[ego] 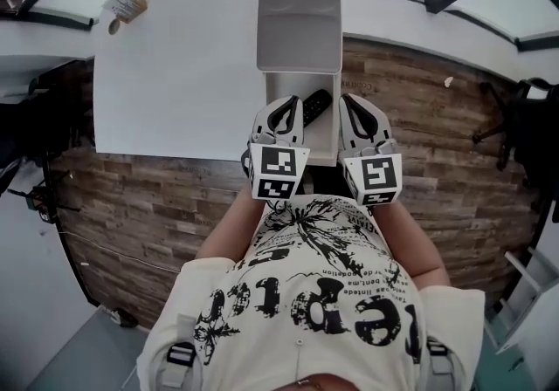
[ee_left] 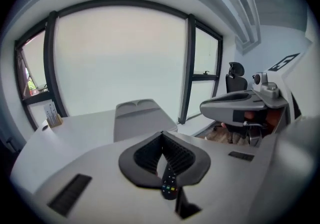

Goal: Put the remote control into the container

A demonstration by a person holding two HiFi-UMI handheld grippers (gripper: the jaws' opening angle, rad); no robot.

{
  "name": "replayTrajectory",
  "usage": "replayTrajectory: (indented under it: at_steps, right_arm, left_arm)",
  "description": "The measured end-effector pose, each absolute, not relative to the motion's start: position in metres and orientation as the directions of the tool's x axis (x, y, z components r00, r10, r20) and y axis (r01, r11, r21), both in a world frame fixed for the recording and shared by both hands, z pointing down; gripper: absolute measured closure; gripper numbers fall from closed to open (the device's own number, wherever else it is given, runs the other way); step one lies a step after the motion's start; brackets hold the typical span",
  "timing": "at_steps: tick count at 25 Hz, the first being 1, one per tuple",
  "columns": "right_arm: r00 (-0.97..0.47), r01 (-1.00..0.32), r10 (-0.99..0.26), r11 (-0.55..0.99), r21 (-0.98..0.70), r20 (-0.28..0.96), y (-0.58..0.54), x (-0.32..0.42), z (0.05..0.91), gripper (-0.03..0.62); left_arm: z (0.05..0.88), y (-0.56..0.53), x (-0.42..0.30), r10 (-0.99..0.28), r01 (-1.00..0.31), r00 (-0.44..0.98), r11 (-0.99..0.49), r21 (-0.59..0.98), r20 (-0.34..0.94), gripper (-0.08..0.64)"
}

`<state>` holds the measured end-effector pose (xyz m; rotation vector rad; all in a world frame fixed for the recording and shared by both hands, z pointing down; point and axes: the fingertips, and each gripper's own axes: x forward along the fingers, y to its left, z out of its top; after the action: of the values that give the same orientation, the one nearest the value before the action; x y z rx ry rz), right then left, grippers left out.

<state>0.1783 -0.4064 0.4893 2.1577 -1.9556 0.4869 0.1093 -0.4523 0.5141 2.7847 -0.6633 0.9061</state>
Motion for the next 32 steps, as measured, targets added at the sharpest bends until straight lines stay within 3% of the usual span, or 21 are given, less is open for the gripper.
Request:
replayTrajectory:
  at_steps: [7, 14, 24, 32]
  right_arm:
    - [0.180, -0.980, -0.947, -0.195, -0.035, 0.265, -0.403, 0.162, 0.446, 0.591]
    - [0.263, -0.965, -0.951, -0.262, 0.029, 0.164, -0.399, 0.141, 0.404, 0.591]
    - [0.333, -0.943, -0.941, -0.332, 0.036, 0.053, -0.393, 0.101, 0.368, 0.591]
    - [0.326, -0.945, -0.945, -0.325, 0.030, 0.028, -0.388, 0.061, 0.363, 0.591]
  left_arm:
    - [0.416, -0.455, 0.088, -0.436, -0.445, 0.865, -0.895, -0.022, 0.249, 0.551]
    - [0.348, -0.464, 0.052, -0.441, -0.440, 0.897, -0.893, -0.091, -0.006, 0.551]
    - [0.316, -0.461, -0.012, -0.383, -0.391, 0.907, -0.920, -0.013, -0.175, 0.551]
    - [0.322, -0.467, -0.034, -0.399, -0.403, 0.908, -0.915, -0.006, -0.130, 0.551]
